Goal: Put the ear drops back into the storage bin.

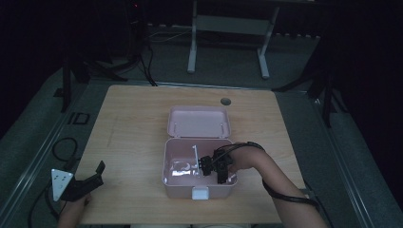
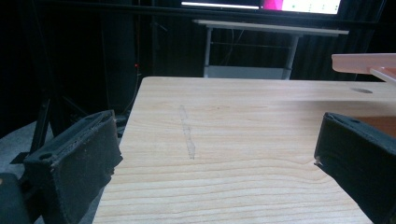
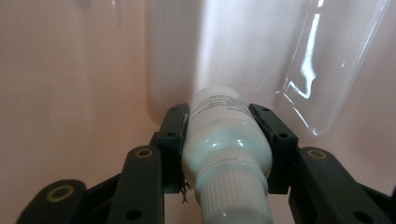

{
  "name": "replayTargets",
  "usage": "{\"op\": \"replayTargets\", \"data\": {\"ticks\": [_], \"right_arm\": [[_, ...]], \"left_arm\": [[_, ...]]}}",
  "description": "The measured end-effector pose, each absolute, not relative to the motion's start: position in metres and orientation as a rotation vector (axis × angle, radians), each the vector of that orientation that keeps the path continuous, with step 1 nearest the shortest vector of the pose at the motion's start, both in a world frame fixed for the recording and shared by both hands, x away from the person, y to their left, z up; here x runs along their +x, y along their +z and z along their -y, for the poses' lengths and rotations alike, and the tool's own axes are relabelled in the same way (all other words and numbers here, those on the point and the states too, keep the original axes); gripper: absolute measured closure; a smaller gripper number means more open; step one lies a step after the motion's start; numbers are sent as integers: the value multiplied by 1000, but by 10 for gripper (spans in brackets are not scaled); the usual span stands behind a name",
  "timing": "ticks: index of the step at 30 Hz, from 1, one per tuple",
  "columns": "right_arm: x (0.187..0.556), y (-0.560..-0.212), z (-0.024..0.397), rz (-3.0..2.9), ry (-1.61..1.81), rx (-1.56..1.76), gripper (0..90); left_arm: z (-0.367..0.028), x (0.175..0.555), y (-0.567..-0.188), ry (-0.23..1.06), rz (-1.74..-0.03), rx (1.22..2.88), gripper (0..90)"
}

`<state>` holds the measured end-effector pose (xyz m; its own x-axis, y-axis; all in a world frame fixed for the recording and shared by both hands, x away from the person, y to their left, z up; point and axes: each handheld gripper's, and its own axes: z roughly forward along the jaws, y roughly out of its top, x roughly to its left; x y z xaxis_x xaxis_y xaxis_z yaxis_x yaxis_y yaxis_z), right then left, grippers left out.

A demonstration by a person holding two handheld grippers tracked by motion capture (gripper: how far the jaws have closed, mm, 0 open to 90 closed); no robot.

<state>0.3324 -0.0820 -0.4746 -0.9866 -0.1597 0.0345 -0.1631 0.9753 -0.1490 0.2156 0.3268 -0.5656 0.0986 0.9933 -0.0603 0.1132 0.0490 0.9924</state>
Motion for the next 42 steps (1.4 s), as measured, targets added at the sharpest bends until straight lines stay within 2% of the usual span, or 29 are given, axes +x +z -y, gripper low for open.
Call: {"op": "replayTargets", "data": {"ticks": [25, 42], "right_arm": [[340, -497, 79, 3076, 303, 203, 571], [336, -453, 84, 3121, 210, 201, 558]], "left_arm": [[-327, 216, -566, 1038, -1234, 1297, 4], [-327, 216, -566, 1039, -1238, 1298, 4]]}}
